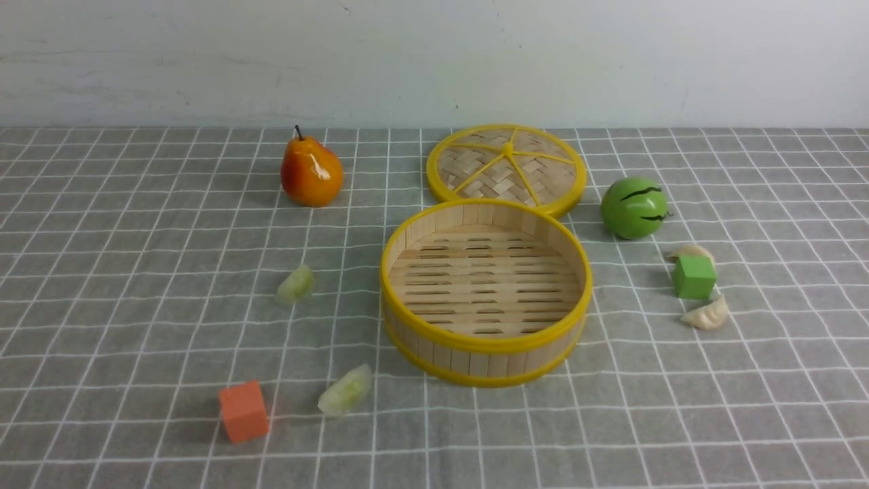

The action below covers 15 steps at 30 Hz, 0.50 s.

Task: Put the dumplings into the steamer on the table with the grey tablecloth.
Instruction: 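Reach for and grasp a dumpling on the table with the left gripper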

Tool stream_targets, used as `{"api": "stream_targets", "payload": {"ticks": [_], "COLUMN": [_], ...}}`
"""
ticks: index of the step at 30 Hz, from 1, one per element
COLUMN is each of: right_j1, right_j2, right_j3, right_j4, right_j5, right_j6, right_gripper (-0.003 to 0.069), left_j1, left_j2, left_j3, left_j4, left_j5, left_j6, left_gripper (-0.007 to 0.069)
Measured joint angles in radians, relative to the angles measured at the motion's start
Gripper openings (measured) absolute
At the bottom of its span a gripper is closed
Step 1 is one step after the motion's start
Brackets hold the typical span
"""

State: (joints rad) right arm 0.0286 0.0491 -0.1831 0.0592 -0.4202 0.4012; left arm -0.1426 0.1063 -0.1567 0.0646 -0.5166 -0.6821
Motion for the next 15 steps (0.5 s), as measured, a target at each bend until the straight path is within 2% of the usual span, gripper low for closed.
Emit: {"api": "stream_targets", "payload": {"ticks": [1, 3, 5, 9, 10, 14, 15], "right_j1": [0.0, 0.0, 0.0, 0.0, 0.0, 0.022, 0.026], "right_j2": [0.025, 0.096, 0.191, 0.422, 0.457, 0.662, 0.671], "right_j3": [-0.042, -0.128, -0.207, -0.262, -0.267, -0.334, -0.339], "right_j4": [-0.005, -0.018, -0.046, -0.083, -0.084, -0.082, -0.082], "right_j5": [0.029, 0.106, 0.212, 0.381, 0.4, 0.673, 0.691], "right_j6": [-0.013, -0.052, -0.129, -0.243, -0.25, -0.268, -0.269], "right_gripper": [0.0022, -0.0011, -0.0016, -0.0012, -0.0011, -0.001, -0.001], "left_j1": [0.0, 0.0, 0.0, 0.0, -0.001, -0.033, -0.041], "left_j2": [0.033, 0.122, 0.238, 0.512, 0.556, 0.808, 0.832], "left_j3": [-0.052, -0.171, -0.303, -0.445, -0.465, -0.561, -0.574], "left_j4": [0.027, 0.086, 0.157, 0.261, 0.269, 0.283, 0.283], "left_j5": [0.04, 0.149, 0.283, 0.41, 0.424, 0.579, 0.603], "left_j6": [-0.017, -0.034, -0.042, -0.045, -0.047, -0.093, -0.095], "left_gripper": [0.0202, 0.016, 0.0102, -0.0011, -0.0014, -0.0014, -0.0014]}}
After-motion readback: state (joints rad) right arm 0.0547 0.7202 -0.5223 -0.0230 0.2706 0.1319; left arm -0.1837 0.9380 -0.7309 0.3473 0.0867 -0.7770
